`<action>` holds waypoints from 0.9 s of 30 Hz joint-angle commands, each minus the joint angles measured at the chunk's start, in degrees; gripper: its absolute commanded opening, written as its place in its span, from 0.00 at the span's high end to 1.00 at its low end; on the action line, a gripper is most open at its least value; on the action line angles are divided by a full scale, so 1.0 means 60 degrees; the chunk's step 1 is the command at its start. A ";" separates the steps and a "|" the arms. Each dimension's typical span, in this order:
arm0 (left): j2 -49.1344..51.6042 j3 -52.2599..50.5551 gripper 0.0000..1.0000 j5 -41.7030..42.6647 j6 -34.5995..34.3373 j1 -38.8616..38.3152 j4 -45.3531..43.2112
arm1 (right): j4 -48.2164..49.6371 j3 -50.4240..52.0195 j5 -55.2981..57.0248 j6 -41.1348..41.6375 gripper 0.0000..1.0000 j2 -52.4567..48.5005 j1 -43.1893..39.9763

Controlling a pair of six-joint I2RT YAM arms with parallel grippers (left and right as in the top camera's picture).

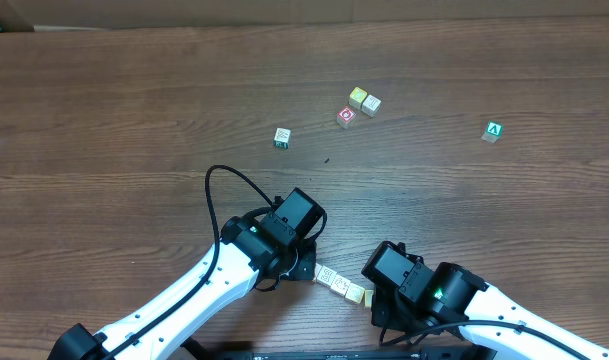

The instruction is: Flip 5 blocks

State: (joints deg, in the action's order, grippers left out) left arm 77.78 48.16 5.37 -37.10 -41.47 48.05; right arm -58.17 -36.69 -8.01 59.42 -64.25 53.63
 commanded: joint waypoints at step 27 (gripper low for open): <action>-0.0047 0.0208 0.95 0.0073 0.0157 0.0036 0.0168 | 0.2182 0.0794 0.0357 0.0015 0.96 -0.1384 -0.0576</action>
State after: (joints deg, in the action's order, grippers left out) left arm 77.78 48.16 5.34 -37.10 -41.47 48.90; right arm -45.43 -32.38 -4.67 61.32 -72.44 50.30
